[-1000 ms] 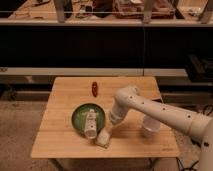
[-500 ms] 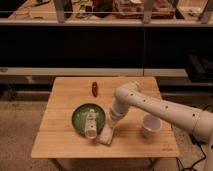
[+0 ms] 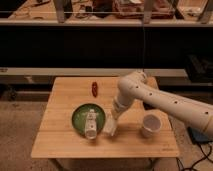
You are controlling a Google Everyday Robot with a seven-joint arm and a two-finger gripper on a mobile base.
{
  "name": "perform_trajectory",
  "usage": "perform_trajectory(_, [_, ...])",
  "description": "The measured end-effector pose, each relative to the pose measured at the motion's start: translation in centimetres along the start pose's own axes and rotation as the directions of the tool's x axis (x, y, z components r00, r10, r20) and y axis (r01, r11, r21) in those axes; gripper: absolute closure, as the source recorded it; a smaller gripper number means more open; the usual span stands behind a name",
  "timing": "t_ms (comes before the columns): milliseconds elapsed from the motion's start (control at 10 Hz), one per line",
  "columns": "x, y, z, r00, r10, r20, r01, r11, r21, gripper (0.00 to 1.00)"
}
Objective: Place the white sponge in the ceramic cup
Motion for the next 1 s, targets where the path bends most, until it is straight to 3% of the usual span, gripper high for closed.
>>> perform_trajectory(500, [-1.6, 2.1, -7.4, 0.996, 0.070, -0.059, -0.076, 0.991, -0.107, 1.00])
perform_trajectory(1000, [-4.7, 4.6, -13.6, 0.968, 0.190, -0.163, -0.211, 0.970, -0.123, 1.00])
